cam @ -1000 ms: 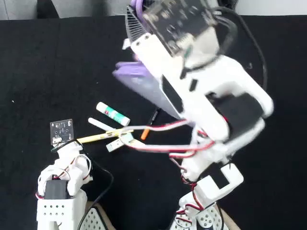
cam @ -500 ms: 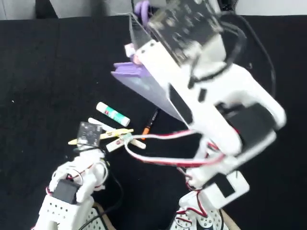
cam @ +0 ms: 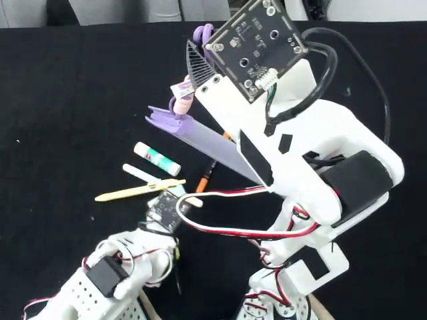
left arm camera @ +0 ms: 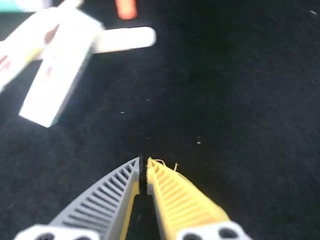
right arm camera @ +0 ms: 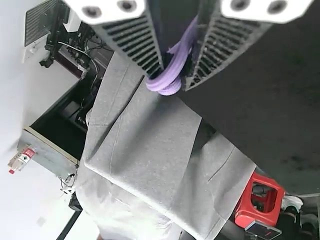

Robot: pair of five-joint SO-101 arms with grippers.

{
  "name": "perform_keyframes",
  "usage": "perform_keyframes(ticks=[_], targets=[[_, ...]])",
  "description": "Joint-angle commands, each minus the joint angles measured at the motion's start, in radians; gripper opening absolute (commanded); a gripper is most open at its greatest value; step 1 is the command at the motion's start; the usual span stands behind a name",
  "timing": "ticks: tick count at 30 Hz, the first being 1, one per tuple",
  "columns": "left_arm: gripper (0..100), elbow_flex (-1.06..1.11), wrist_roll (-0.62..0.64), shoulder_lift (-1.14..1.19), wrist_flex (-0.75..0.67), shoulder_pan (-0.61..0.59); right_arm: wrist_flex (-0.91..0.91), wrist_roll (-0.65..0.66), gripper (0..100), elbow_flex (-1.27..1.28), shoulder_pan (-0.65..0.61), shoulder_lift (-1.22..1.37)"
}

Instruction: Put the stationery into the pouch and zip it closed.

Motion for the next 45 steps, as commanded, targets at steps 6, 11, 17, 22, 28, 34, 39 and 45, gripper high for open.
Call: perform_keyframes(ticks=[6,11,17,22,28,34,39,45], targets=[[12,-0.160,-0.196,-0.008,-0.097,-0.062,0.023,0.005,1.1,0.005,0.015,-0.031],[24,-0.259,-0.347,-0.009,-0.209,-0.186,0.014,0.003,1.1,0.007,0.015,-0.030],[24,-0.283,-0.015,-0.008,-0.617,-0.286,-0.058,-0.138,1.1,0.016,0.015,0.065],[24,-0.183,0.074,-0.005,-0.896,-0.294,-0.091,-0.144,1.1,0.008,0.015,0.148],[24,-0.114,0.083,0.000,-1.080,-0.303,-0.097,-0.147,1.1,0.008,0.014,0.151],[21,-0.099,0.081,0.081,-1.171,-0.407,-0.094,-0.149,1.1,0.008,0.009,0.151],[21,-0.094,0.081,0.245,-1.226,-0.513,-0.092,-0.149,1.1,0.008,0.008,0.151],[21,-0.122,0.083,0.430,-1.323,-0.541,-0.089,-0.149,1.1,0.002,0.008,0.151]])
